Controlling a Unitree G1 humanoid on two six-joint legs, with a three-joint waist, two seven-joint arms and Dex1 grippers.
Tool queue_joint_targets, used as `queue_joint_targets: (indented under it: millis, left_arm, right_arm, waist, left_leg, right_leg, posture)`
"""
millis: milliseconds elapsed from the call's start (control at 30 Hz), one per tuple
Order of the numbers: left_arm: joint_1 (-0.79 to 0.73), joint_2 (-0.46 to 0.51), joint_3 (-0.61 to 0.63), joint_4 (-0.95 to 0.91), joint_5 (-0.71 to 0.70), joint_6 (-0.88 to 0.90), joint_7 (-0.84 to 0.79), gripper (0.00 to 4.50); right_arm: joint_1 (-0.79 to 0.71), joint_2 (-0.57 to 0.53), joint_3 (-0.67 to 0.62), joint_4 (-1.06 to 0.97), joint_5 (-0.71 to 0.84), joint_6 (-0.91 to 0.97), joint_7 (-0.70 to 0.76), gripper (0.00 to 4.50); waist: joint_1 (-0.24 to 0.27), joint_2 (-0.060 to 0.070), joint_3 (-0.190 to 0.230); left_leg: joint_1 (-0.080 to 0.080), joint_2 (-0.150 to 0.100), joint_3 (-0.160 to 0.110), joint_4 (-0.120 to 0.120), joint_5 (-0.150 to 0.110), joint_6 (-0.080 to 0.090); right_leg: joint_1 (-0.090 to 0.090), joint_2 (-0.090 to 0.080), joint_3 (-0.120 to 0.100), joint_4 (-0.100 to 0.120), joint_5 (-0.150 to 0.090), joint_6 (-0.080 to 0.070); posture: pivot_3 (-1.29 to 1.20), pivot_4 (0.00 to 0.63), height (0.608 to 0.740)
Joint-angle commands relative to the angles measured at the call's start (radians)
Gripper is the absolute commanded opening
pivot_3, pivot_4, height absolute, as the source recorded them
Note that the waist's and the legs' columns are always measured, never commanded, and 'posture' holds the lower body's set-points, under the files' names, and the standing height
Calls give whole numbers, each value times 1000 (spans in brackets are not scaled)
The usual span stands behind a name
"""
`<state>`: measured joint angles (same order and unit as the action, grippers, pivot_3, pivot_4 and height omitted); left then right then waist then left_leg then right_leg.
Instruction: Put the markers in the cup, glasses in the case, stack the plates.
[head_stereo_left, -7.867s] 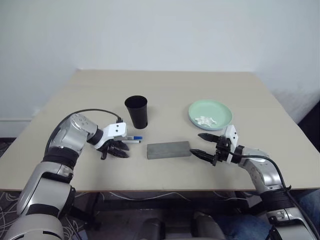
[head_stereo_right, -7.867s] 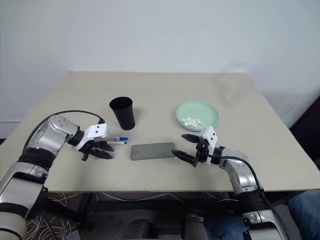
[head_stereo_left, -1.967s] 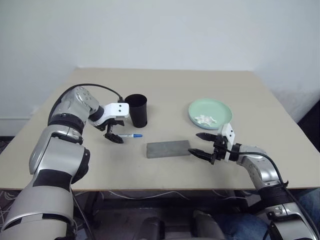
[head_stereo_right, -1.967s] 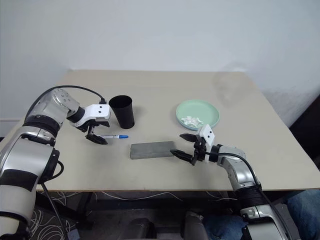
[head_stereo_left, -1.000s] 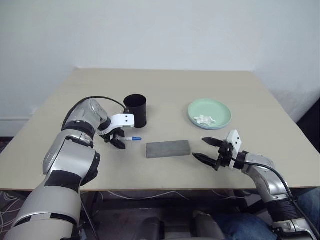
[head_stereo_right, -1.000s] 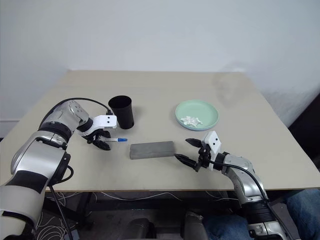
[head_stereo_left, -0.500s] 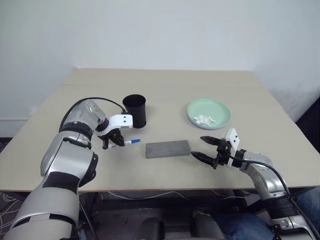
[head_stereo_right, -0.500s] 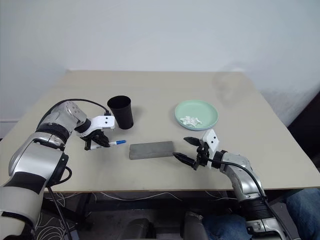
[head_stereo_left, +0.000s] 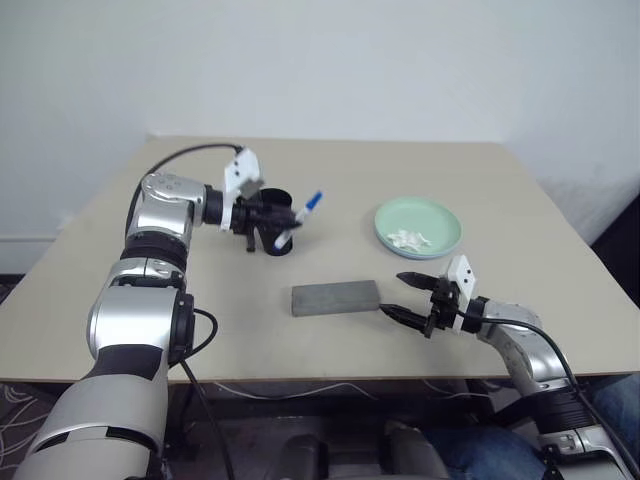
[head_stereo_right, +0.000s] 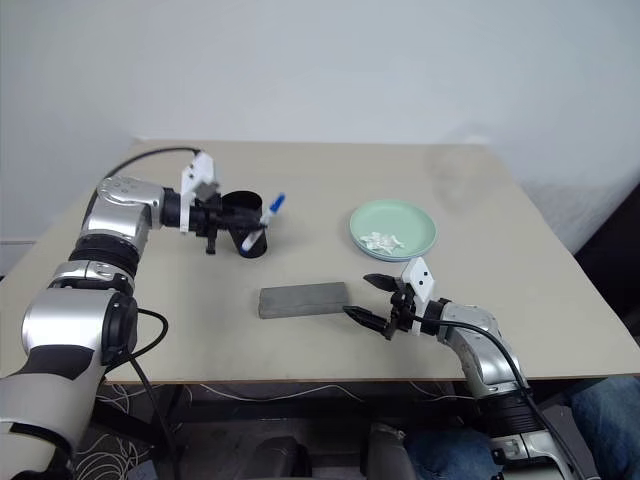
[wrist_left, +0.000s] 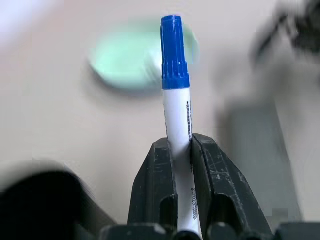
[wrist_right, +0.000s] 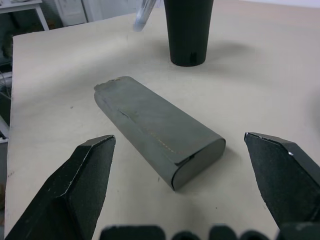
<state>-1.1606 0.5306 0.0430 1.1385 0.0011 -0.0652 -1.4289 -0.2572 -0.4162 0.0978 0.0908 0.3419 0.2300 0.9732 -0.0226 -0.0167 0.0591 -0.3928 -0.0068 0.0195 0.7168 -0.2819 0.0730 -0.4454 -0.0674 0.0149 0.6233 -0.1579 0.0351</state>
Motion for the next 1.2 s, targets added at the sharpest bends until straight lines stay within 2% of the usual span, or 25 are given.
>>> queue_joint_targets:
  millis: [33,167,300,500,767,1133,1200]
  left_arm:
    - [-18,-5,80,-69,-86,9,105,69]
    - [-22,-23,148,-67,-134,-39,279,69]
    - [-29,-38,156,-18,-102,-150,482,69]
    - [-42,-50,162,73,-95,-226,645,69]
    - [-20,-91,155,140,-83,-234,748,69]
    - [25,-126,150,159,-63,-222,789,69]
    - [29,-130,151,159,-60,-219,791,791]
  right_arm:
    - [-36,-8,-15,-7,9,-9,15,4497]
    - [-54,-5,-12,12,4,-16,23,4497]
    - [-78,4,-13,15,7,-21,24,4497]
    - [-101,7,-17,7,8,-36,24,4497]
    - [-154,11,-45,-24,24,-47,1,4497]
    - [-179,-5,-58,-52,30,-39,-3,4497]
    - [-180,-5,-57,-49,29,-41,-2,4497]
  waist:
    - [0,0,0]
    - [1,0,0]
    - [3,0,0]
    - [3,0,0]
    - [3,0,0]
    - [3,-1,0]
    - [3,-1,0]
  left_leg:
    - [0,0,0,0,0,0]
    - [1,0,0,1,0,0]
    - [1,-1,0,1,0,0]
    - [1,-1,0,1,0,0]
    - [0,-2,0,1,0,0]
    - [0,-1,0,1,0,-1]
    - [0,-1,0,1,0,-1]
  right_leg:
    - [0,0,0,0,0,0]
    - [1,0,0,0,0,0]
    - [2,0,0,0,1,0]
    - [1,-1,0,0,1,1]
    - [2,-1,0,-1,2,1]
    - [1,-1,0,-1,2,1]
    - [1,-1,0,-1,2,0]
  posture:
    - [0,0,721]
    - [0,0,721]
    - [0,0,721]
    - [0,0,721]
    - [0,0,721]
    - [0,0,721]
    - [0,0,721]
